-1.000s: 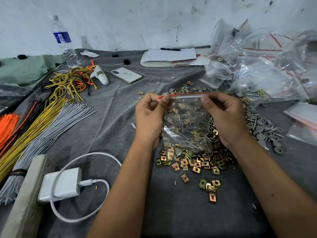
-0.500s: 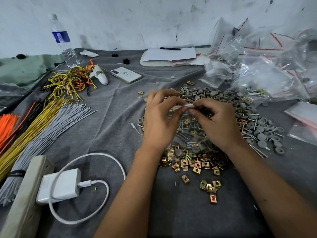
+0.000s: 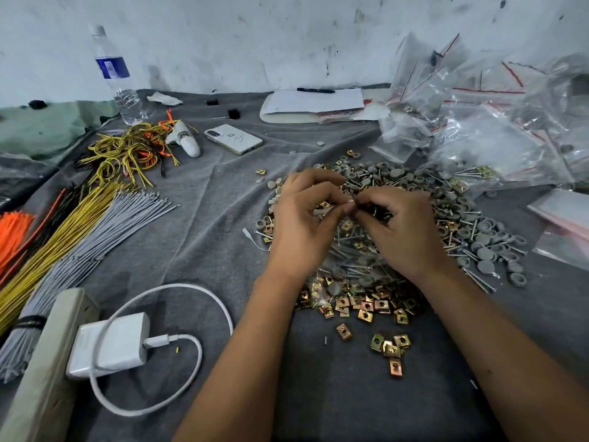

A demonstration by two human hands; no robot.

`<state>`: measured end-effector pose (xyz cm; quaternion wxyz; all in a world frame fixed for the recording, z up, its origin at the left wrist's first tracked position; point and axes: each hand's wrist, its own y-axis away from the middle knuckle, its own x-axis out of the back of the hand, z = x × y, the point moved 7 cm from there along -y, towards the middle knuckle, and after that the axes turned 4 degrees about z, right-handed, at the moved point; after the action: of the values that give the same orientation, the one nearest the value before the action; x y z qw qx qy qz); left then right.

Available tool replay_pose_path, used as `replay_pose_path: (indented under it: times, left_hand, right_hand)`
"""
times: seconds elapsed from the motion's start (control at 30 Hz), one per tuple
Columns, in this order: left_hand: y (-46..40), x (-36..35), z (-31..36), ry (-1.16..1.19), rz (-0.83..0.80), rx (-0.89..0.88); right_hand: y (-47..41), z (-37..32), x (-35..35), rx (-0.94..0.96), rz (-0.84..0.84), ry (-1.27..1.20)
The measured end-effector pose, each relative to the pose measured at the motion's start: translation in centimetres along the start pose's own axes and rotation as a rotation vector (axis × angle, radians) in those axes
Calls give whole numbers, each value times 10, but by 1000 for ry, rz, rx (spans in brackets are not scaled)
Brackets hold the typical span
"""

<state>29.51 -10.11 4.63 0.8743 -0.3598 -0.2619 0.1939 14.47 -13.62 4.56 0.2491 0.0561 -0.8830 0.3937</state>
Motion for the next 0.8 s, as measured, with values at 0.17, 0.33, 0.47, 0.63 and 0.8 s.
replay_pose_path:
  times: [0.17, 0.33, 0.47, 0.63, 0.8]
  left_hand:
    - [2, -4, -3, 16, -69, 24]
    - [0, 1, -3, -10, 14, 10]
    - [-1, 10, -8, -122, 86, 24]
    - [0, 18, -4, -240, 155, -2]
    - [1, 30, 0, -177, 278, 12]
  right_hand:
    - [1, 1, 1, -7, 0, 0]
    - [1, -1, -3, -2, -23, -41]
    - [2, 1, -6, -36, -40, -94]
    - [4, 0, -8, -54, -60, -166]
    - [5, -5, -14, -41, -81, -195]
